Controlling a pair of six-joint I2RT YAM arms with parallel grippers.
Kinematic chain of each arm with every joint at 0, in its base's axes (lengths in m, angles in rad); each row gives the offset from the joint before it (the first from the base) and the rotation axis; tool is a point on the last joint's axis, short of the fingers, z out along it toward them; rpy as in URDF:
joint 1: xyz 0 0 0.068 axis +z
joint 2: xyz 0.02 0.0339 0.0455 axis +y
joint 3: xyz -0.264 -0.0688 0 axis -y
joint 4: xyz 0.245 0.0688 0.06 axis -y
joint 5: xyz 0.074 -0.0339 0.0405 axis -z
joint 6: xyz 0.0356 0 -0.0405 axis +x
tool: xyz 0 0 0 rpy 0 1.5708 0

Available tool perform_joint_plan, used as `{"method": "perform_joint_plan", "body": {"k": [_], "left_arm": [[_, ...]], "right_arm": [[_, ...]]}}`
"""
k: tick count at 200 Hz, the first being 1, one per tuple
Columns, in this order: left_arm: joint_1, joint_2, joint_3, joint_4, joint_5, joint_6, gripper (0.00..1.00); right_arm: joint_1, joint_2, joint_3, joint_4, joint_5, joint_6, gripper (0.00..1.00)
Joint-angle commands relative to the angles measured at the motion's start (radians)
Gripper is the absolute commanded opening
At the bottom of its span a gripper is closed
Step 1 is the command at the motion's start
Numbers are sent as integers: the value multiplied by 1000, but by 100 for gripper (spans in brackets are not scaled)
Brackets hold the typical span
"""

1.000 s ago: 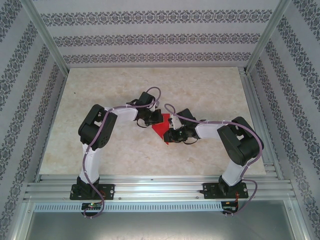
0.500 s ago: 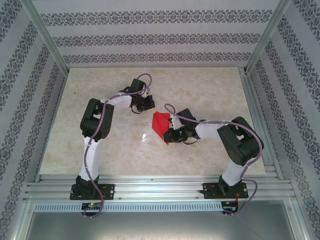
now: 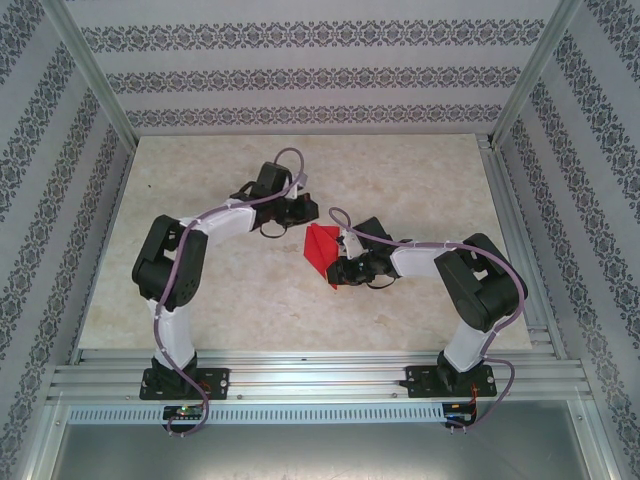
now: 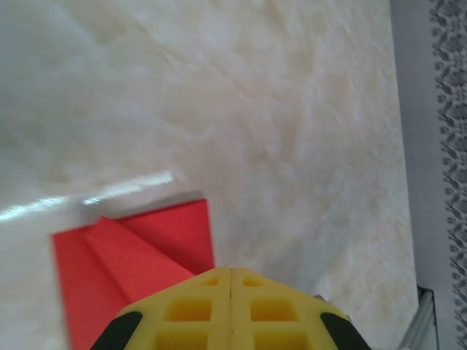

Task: Fold a paper plane with a square sheet of paper (fold left side to right side)
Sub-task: Fourth fold the wing at the center of the table.

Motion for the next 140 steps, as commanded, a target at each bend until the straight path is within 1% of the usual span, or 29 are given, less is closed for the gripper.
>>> {"method": "perform_joint_plan", "body": {"k": [1,31,87,120,140], "left_arm": [[-49,42,-29,95,64,-58,2],[-76,108,-17,101,67,-64,2],[-77,186,-39,67,-12,-27,2],[-77,221,-54,96,-13,-36,2],[-77,220,-63,82,-31,-26,2]], "right_arm": [[9,80,-62,-139,89,-18,22],[9,77,-57,-142,92,-17,22],[7,50,-53,-132,83,-6,23],[3,-44,-28,-120,59,13,23],[-5,-101,10,-129,43,18,23]]}}
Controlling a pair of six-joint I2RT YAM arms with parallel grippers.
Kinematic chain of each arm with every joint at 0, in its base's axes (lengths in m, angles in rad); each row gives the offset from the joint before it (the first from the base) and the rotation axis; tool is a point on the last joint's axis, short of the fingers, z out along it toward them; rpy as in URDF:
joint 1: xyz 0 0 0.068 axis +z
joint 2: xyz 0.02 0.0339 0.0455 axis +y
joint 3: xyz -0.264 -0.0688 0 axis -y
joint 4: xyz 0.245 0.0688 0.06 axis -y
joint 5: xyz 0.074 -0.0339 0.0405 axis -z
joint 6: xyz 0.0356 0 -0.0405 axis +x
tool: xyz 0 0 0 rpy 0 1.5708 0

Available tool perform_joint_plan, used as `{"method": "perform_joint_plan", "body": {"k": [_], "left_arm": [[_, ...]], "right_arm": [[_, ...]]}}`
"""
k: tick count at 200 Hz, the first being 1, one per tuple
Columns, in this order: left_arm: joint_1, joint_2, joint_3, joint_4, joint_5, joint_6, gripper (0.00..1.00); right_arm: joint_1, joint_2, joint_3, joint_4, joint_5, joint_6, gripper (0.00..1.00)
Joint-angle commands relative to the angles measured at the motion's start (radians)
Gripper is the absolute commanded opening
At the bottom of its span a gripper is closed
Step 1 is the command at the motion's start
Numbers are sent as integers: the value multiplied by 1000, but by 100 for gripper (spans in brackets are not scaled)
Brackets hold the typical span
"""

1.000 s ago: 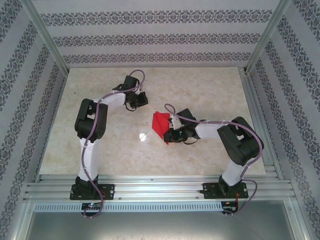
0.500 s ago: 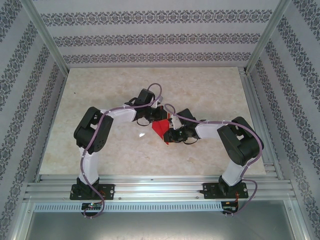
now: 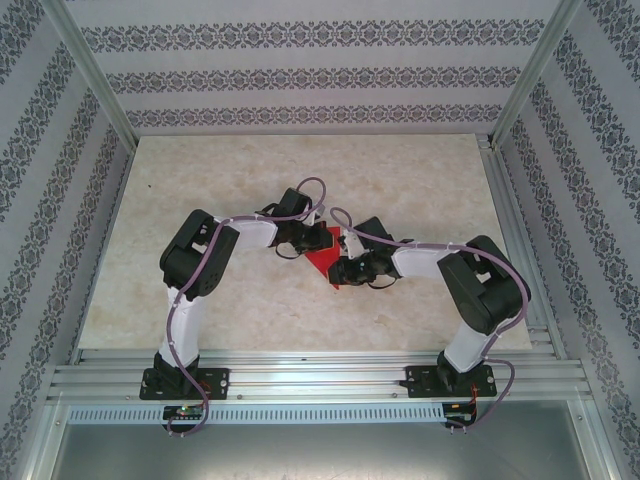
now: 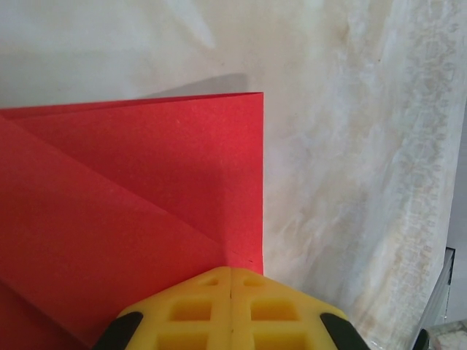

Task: Fold a paper plane with a square sheet of paper (fold left side to right side)
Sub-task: Fourth fold the wing at the center of the table.

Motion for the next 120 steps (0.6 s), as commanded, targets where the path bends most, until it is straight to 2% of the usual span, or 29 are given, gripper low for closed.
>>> {"method": "perform_joint_plan", "body": {"k": [1,21,63,120], "left_arm": [[0,48,-33,4,-64,19,2],[1,44,-46,5,-69,20,2],[0,37,-61,8,-76,19,2],[1,36,-57,-5,-86,23,2]], "right_arm": [[-4,-63,12,-96,19,14,23],[-6,-75,40,-62,20,15,22],[-2,5,75,31,-3,-6,20],[2,96,101,5,32,-65,20]]}}
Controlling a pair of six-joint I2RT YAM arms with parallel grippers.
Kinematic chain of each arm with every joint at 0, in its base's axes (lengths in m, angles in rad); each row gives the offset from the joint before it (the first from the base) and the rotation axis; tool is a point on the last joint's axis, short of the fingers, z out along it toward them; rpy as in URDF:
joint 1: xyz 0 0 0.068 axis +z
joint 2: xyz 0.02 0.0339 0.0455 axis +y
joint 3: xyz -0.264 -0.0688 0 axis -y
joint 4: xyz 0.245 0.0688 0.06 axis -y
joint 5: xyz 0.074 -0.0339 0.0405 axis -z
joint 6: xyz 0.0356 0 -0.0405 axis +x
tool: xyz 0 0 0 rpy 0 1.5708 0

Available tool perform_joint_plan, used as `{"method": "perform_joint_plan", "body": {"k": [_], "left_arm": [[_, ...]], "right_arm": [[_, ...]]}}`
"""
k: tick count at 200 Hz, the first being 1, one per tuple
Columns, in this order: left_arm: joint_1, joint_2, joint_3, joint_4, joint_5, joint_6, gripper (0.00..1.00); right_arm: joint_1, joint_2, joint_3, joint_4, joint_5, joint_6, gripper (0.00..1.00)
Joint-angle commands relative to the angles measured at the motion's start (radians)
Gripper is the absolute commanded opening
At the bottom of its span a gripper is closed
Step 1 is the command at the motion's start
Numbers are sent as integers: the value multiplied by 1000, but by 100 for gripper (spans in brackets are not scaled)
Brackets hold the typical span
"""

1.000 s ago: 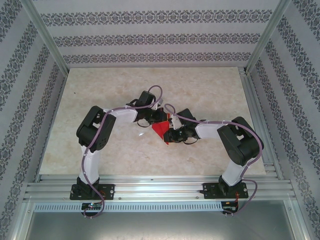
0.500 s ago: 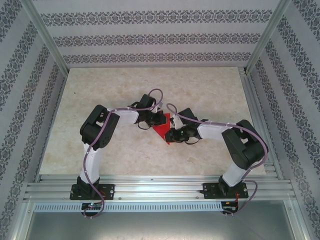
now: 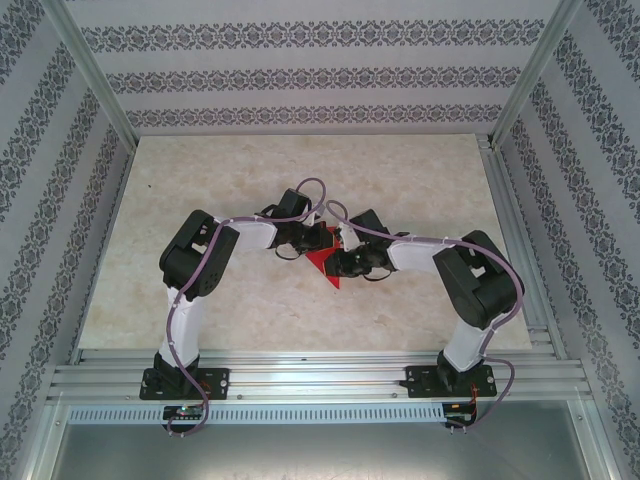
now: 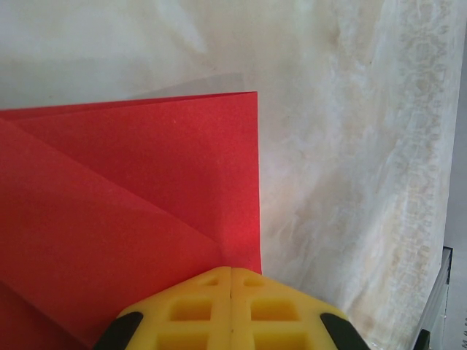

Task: Fold a paper plane with a square sheet of paper (fold left side to right side)
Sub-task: Fourth fold the wing at the center of the table.

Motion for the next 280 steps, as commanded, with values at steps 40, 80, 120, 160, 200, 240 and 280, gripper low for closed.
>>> {"method": "perform_joint_plan", "body": {"k": [40,80,120,160,200,240,280], "left_arm": [[1,46,-27,-69,-108,34,1],[1,50,-17,-89,-122,41,1],[1,53,-2,-109,-133,50,1],[0,57,2,-112,-133,50,1],[0,57,11,-121,-134,56,1],[0,53,13,-118,-128,54,1],[0,46,14,-121,-126,55,2]], "right_arm": [[5,14,-52,-44,41,-49,20],[26,-35,-145,-45,25,-15,20],[66,-81,-218,-46,28,29,20],[69,-124,-315,-9,31,88,20],[68,-187,-321,-46,21,93,21],[34,-256,-252,-127,-4,57,21],[-5,-262,-153,-63,-59,61,22]]}}
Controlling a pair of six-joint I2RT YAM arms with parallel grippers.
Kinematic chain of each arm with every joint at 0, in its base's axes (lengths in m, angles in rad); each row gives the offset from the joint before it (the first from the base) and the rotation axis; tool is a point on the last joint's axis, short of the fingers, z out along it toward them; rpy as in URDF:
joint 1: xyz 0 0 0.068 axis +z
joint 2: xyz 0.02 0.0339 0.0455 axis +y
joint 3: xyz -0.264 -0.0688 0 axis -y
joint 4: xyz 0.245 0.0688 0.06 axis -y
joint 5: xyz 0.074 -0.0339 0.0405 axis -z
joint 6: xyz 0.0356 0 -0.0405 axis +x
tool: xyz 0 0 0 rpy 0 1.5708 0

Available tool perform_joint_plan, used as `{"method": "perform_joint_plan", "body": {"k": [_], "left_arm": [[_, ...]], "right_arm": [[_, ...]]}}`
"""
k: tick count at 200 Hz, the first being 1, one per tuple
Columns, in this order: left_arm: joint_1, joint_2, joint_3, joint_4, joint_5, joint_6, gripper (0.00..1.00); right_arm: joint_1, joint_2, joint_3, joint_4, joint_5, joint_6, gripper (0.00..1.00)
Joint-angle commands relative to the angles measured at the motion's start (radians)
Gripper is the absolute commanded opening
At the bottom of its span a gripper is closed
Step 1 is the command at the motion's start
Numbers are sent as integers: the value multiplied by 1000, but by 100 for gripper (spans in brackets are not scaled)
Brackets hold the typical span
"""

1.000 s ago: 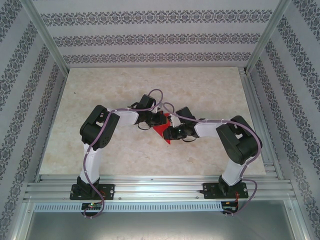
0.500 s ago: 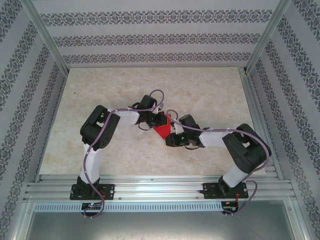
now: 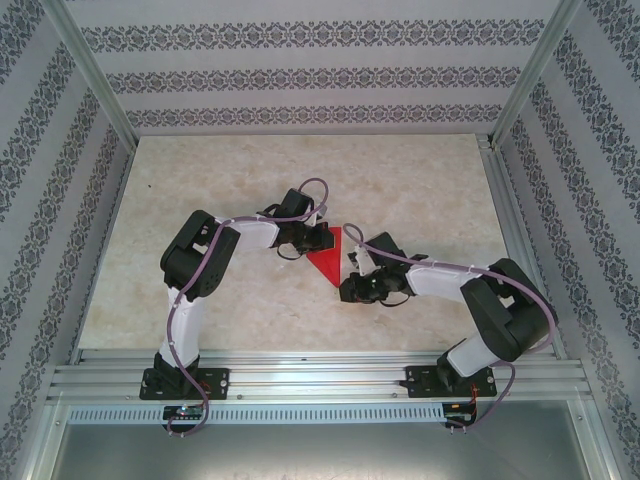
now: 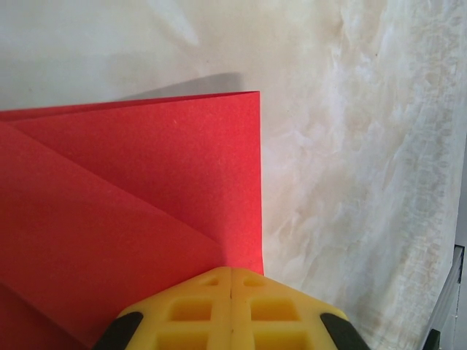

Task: Fold a paper plane with a square sheet of paper (fold left side to right side)
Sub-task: Fourth fold the wing at the center of the table.

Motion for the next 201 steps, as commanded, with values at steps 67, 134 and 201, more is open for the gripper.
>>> {"method": "perform_joint_plan", "body": {"k": [67,134,201], "left_arm": [[8,42,2,-85,-103,39,2],[17,-20,127,-201,-63,106,10],[35,-233,62,-239,-31,120,11]], "right_arm": [[-9,163,113,190,-23,17,20],[5,162,-16,106,52,38,19],[15,183,11,75,72,22,18]]}}
